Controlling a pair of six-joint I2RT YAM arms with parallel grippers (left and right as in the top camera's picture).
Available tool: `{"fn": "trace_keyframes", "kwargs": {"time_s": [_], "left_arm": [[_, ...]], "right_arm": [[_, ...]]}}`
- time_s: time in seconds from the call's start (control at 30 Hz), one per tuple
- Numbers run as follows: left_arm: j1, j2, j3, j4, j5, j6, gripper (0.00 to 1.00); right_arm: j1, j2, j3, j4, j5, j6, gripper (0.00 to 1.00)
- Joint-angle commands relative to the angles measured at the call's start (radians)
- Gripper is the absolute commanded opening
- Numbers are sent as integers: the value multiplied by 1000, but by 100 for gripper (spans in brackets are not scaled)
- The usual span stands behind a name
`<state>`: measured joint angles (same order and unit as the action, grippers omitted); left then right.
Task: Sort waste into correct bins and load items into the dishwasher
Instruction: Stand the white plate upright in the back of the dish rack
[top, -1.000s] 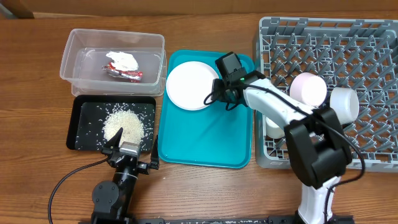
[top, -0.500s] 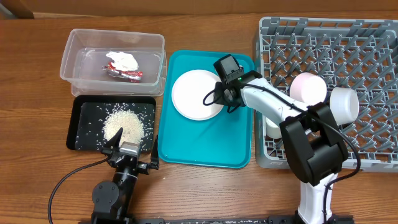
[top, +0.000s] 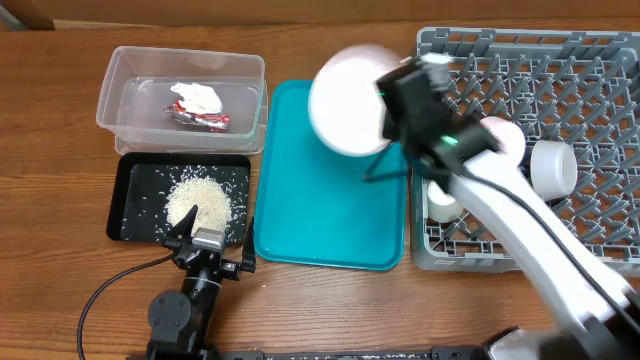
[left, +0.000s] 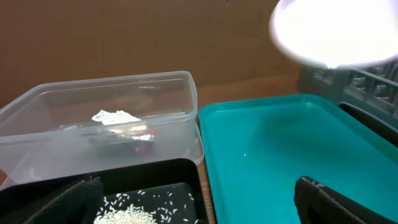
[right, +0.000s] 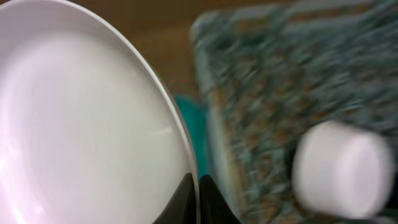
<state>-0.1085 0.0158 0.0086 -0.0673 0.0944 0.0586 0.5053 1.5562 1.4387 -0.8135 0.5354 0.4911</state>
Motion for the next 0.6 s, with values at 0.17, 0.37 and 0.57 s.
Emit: {"fn": "trace_keyframes", "kwargs": {"time_s": [0.17, 0.37, 0.57], "left_arm": [[6, -5, -4, -2, 6, -6, 100], [6, -5, -4, -2, 6, -6, 100], [6, -5, -4, -2, 6, -6, 100]], "right_arm": [[-44, -74, 16, 61, 651, -259, 4], [-140, -27, 14, 131, 650, -367, 4], [-222, 46, 14, 186, 617, -392, 4]]}}
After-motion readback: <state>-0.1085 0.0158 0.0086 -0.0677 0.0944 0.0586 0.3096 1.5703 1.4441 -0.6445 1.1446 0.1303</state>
